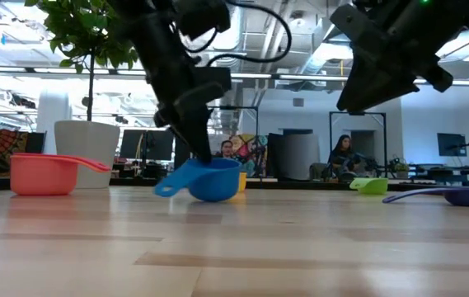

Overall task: Nest measuring cups in basket
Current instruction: Stack the blue measuring cup on top of the red measuring cup

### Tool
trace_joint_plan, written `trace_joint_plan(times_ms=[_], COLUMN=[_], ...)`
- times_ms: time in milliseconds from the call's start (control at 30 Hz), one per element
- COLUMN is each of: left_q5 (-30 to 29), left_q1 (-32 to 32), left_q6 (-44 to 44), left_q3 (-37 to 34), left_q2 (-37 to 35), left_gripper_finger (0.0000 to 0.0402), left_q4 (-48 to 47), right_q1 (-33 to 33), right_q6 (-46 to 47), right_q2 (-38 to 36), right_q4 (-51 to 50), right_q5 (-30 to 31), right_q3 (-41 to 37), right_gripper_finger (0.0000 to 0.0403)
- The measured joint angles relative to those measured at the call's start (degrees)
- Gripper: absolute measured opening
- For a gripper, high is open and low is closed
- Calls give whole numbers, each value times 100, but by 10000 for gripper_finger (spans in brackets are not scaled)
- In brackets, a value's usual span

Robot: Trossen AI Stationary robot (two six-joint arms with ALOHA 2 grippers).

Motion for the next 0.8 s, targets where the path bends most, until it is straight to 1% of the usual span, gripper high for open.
trace_joint_plan(times_ms=[133, 267, 333, 400, 500, 600, 633, 733, 800], left_q5=[10, 12, 13, 17, -46, -77, 21, 768, 1268], left_q1=[-301, -446, -473, -477, -472, -428, -400, -269, -154], left_q6=[-235, -354, -322, -87, 784, 2160, 2613, 3731, 4161], left_q3=[-125, -167, -167, -167, -134, -88, -55, -16, -11], left_q2=[-63, -63, -65, -111, -258, -352, -358, -350, -281], left_gripper_finger=[31, 57, 74, 91, 116, 133, 137, 141, 142], left_q4=[-129, -313, -310, -353, -329, -86, -29, 154, 251], right_q1=[96, 154, 148, 148, 146, 148, 148, 148, 148], right_q6=[-2, -4, -6, -26, -48, -48, -50, -50, -50], right_q2=[0, 0, 0, 0, 0, 0, 0, 0, 0], right_q4=[-14, -50, -54, -57, -57, -45, -27, 49, 136], right_q5=[-20, -5, 17, 18, 21, 21, 21, 10, -37], right_q3=[0, 0, 0, 0, 0, 0, 0, 0, 0], right_gripper_finger=[119, 119, 119, 119, 119, 119, 119, 119, 119])
